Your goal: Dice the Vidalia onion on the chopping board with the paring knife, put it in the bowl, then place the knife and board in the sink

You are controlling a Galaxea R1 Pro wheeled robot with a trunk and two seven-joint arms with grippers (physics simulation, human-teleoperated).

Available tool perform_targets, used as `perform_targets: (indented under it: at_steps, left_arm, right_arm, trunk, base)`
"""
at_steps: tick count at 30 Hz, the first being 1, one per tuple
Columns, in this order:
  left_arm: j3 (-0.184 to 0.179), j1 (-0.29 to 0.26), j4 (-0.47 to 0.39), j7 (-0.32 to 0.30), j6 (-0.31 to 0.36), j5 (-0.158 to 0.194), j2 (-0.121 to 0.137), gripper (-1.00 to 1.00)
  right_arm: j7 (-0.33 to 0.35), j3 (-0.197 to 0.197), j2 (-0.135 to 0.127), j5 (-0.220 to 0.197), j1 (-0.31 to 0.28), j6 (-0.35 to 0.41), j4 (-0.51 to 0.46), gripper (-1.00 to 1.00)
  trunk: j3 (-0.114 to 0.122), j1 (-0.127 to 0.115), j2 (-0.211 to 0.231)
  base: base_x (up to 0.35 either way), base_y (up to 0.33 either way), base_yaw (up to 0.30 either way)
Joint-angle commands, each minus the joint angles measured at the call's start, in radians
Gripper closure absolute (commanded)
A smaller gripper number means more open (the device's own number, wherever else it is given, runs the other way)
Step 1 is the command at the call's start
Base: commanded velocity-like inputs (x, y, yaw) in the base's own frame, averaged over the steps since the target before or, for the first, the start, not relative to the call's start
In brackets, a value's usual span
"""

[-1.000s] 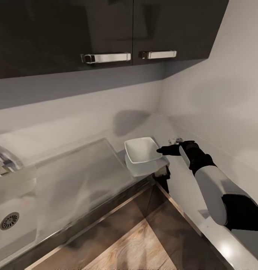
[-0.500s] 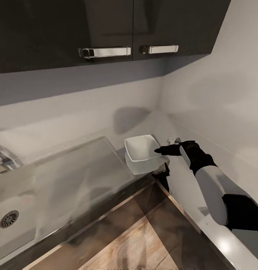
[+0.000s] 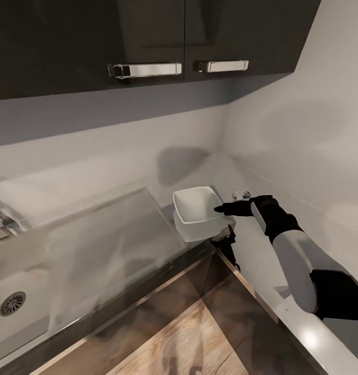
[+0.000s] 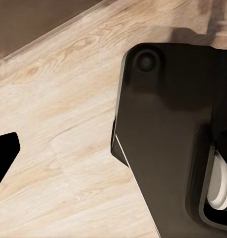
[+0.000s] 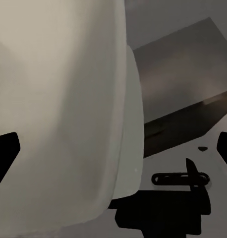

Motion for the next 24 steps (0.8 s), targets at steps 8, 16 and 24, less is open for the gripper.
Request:
perform_targets:
  at_steps: [8,16,24]
  left_arm:
    - [-0.001,0.0,-0.002,0.0,-0.001,0.006,0.0,-1.0]
    - [-0.001,0.001,0.0,0.0,-0.001,0.006,0.0,-1.0]
    - [-0.001,0.0,0.004,0.0,-0.001,0.006,0.0,-1.0]
  right_arm:
    - [0.009,-0.005,0.0,0.01,-0.001,0.003,-0.002,-1.0]
    - [0.009,-0.005,0.0,0.01,-0.001,0.003,-0.002,-1.0]
    - [0.009,-0.004,0.0,0.009,-0.001,0.003,-0.001,-1.0]
  trunk:
    - [-0.002,0.001,-0.002]
    - [-0.002,0.001,-0.002]
    - [-0.008,0.001,-0.002]
  base:
    - [0.0,0.0,0.0]
    - [0.0,0.0,0.0]
    - [0.0,0.0,0.0]
